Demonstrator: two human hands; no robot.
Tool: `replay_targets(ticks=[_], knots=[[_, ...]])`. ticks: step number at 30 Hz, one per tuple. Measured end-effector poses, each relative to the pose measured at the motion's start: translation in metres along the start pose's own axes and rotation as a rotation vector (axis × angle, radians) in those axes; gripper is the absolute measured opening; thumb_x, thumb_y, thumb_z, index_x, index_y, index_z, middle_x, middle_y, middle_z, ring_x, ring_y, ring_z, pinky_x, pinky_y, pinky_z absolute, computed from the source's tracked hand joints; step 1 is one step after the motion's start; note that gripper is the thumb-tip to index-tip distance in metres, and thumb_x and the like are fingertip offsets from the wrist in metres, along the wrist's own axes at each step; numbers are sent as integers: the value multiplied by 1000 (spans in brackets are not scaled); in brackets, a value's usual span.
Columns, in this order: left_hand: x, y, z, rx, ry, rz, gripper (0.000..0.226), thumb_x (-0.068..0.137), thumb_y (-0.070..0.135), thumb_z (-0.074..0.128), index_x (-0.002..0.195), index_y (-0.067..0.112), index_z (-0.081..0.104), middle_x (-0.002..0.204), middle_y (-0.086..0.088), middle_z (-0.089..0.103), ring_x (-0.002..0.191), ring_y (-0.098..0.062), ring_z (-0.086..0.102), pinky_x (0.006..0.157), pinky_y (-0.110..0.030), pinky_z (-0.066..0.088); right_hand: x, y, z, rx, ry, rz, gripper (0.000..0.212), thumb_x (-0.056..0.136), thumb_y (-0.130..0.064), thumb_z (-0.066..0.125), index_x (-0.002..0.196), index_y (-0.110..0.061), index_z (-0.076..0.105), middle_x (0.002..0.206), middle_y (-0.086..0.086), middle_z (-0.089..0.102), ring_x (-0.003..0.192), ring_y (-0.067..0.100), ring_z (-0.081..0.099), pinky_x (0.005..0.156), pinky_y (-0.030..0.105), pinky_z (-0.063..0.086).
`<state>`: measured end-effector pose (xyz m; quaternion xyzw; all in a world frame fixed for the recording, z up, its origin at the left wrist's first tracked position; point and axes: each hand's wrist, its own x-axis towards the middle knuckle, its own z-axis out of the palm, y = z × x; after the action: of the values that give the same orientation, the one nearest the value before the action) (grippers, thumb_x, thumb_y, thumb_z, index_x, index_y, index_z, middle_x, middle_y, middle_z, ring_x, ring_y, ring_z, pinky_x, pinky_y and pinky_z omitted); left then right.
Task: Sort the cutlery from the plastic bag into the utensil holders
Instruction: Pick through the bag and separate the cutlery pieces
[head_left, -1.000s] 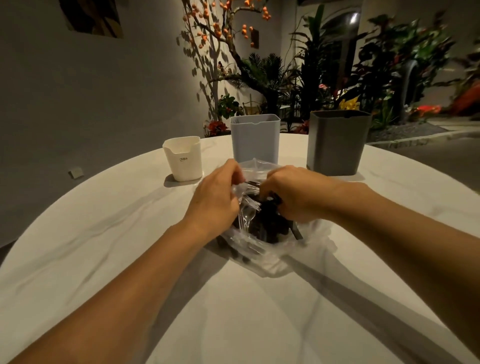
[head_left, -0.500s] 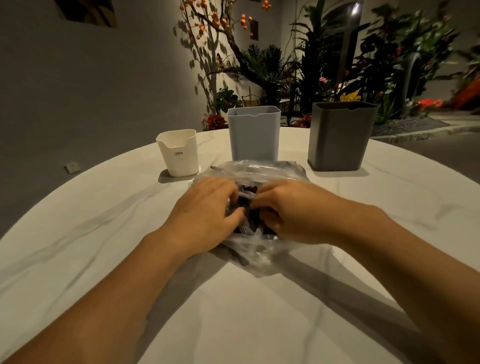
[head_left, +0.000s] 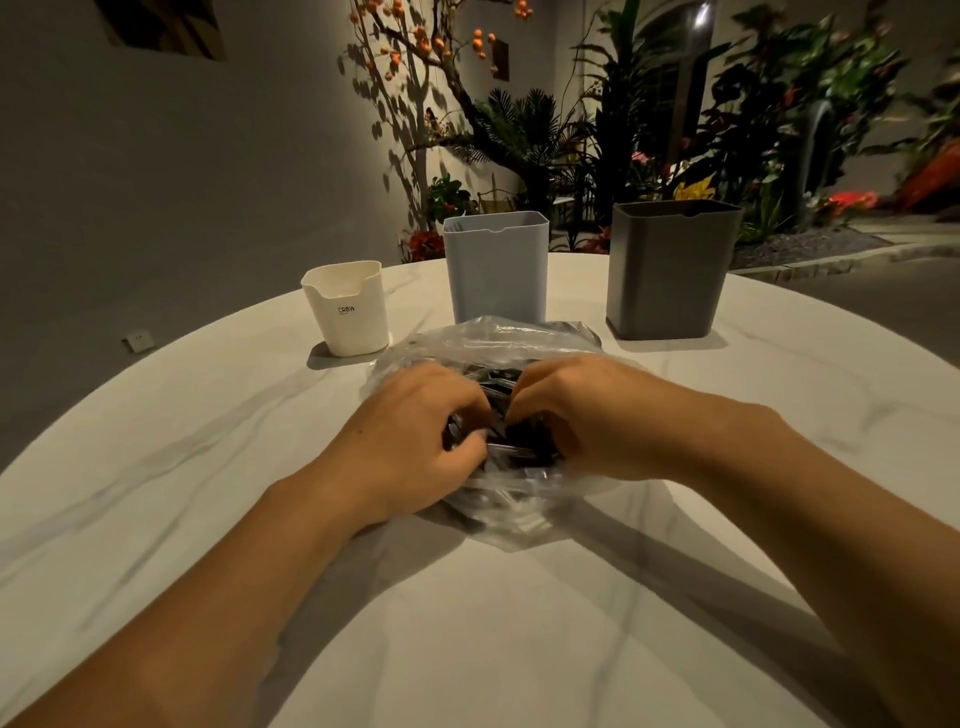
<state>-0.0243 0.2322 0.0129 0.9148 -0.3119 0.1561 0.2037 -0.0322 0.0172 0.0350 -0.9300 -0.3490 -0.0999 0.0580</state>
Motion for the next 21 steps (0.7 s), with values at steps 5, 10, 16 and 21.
replay_targets(ticks=[5, 10, 16, 21], knots=[[-1, -1, -1, -69, 94, -112, 27, 90, 13, 57, 109, 31, 58, 92, 15, 62, 93, -7, 56, 84, -37, 53, -1, 2, -3, -28, -37, -39, 42, 86, -21, 75, 126, -32, 66, 131, -10, 59, 117, 12, 56, 96, 28, 54], [-4, 1, 1, -115, 115, -114, 24, 95, 10, 53, 111, 27, 60, 103, 9, 64, 97, -11, 59, 87, -39, 56, 3, -6, 5, -66, 34, -117, 30, 88, -25, 74, 117, -29, 73, 118, -8, 68, 105, 13, 65, 89, 29, 57], [-4, 3, -1, -161, 162, -19, 16, 94, 15, 59, 101, 27, 68, 68, 11, 63, 68, -11, 60, 65, -35, 54, 3, -5, 7, -82, 180, -147, 31, 86, -16, 75, 116, -21, 74, 115, 0, 73, 101, 17, 71, 85, 27, 57], [-5, 0, -2, -155, 93, -4, 25, 86, 19, 62, 108, 29, 67, 82, 16, 67, 83, -8, 63, 76, -39, 57, 4, -3, 15, -83, 212, -140, 26, 84, -20, 78, 110, -23, 77, 106, -3, 74, 91, 15, 72, 78, 26, 60]])
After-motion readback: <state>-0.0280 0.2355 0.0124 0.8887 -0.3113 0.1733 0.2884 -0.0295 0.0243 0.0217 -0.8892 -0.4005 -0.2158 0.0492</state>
